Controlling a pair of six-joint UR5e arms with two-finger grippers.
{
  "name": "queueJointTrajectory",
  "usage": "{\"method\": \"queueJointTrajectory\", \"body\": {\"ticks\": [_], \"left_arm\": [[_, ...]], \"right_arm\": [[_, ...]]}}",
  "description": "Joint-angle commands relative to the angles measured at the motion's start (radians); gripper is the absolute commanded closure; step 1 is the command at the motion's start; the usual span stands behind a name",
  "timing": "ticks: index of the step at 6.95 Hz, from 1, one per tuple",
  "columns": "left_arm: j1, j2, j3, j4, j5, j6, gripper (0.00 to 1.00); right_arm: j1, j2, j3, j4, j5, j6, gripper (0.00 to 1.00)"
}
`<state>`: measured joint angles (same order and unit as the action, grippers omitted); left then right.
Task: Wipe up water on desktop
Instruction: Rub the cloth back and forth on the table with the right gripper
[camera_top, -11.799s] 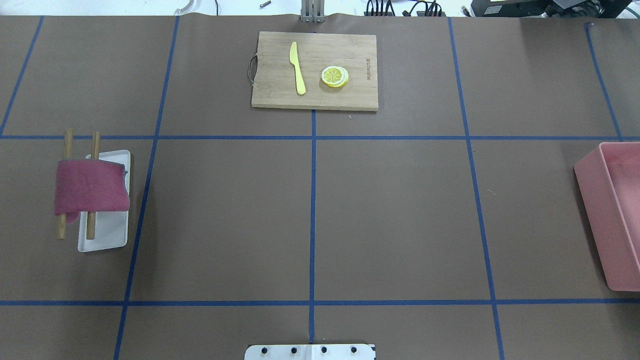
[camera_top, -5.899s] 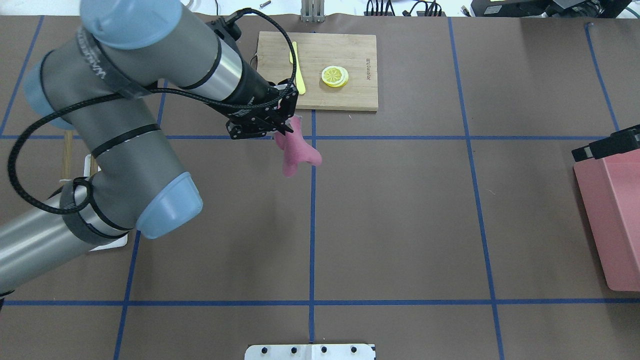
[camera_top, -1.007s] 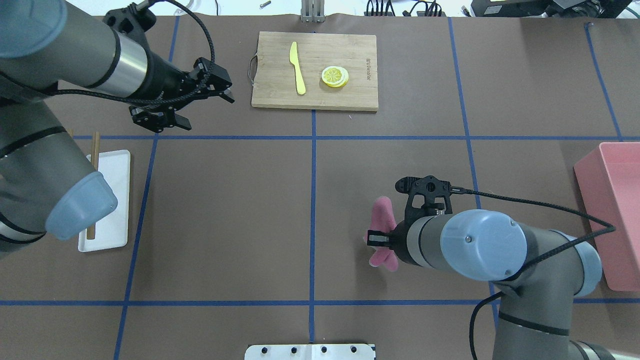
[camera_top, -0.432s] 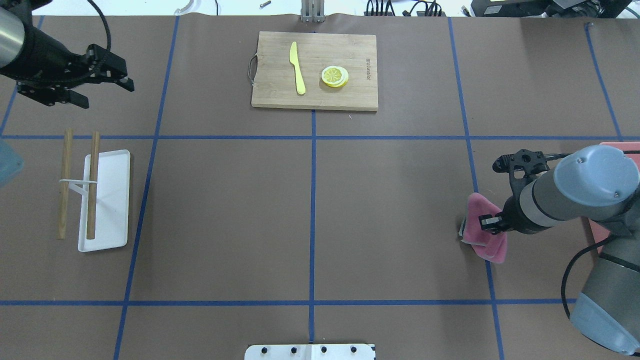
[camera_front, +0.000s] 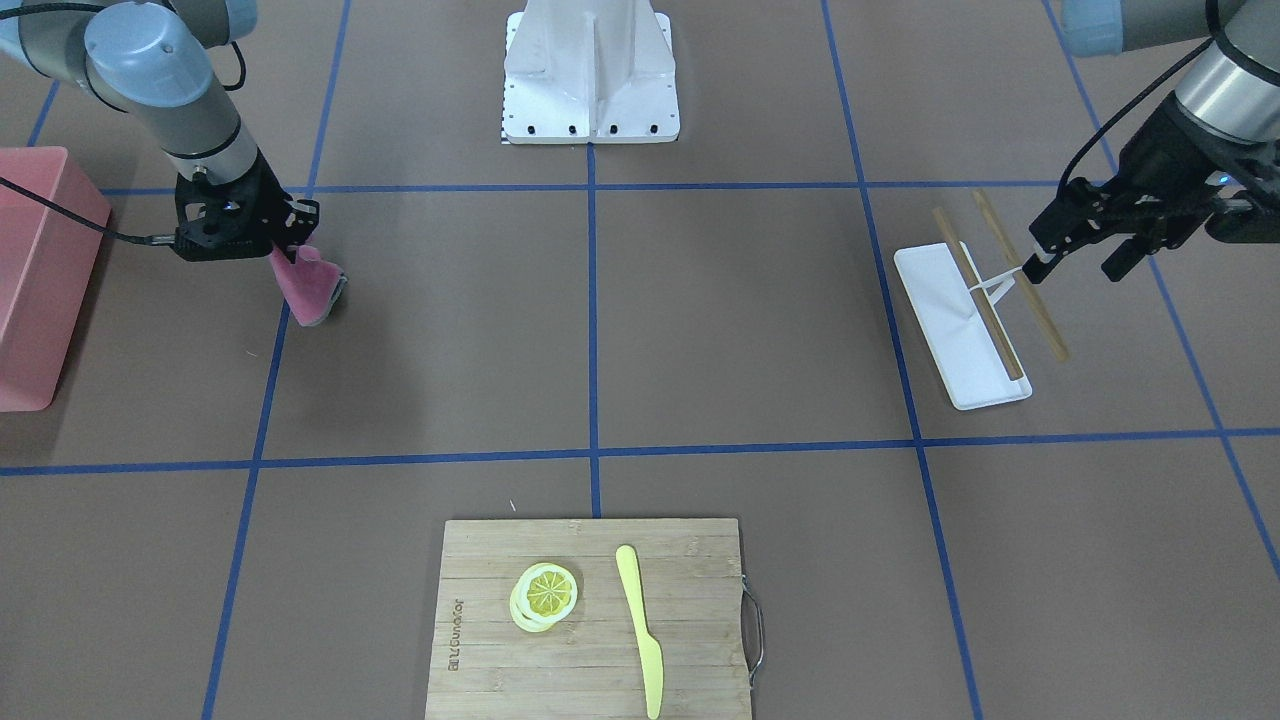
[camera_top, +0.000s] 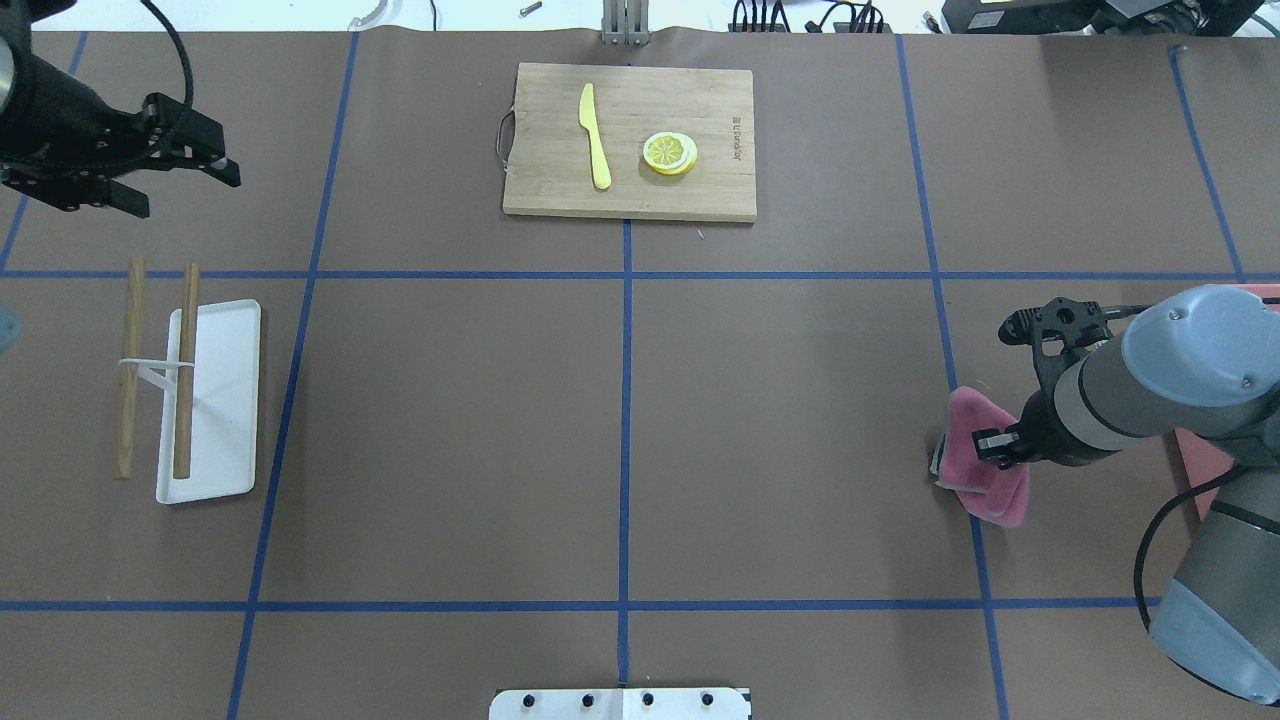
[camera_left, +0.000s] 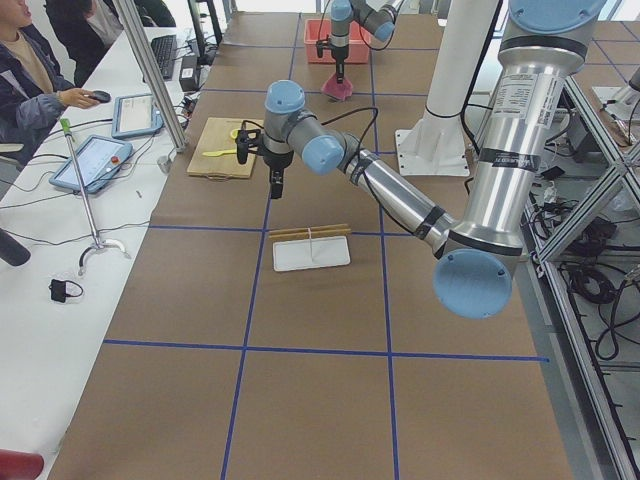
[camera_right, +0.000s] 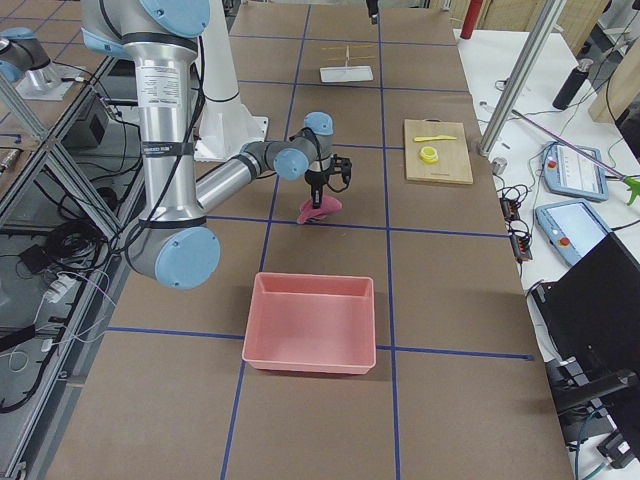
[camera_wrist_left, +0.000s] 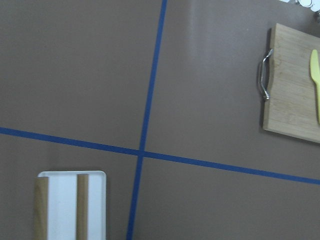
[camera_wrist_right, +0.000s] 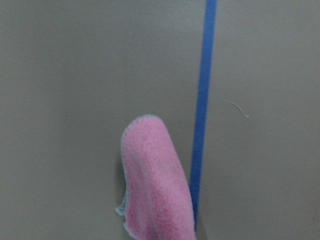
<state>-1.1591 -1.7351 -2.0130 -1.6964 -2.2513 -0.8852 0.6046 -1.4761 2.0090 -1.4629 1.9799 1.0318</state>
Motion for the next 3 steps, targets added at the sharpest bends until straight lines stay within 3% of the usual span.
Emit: {"method": "queueJointTrajectory", "body": {"ticks": [1,3], "left_arm": [[-0.027,0.038,-0.009,-0.005,-0.037,0.045,0.02],[-0.062,0.066,-0.026,-0.006,-0.065,0.048,0.02]], "right_arm": [[-0.095,0.173,-0.058,-0.023,-0.007,0.173,1.0],[-0.164,0.331,-0.073,-0.129,-0.03,0.316,1.0]]}}
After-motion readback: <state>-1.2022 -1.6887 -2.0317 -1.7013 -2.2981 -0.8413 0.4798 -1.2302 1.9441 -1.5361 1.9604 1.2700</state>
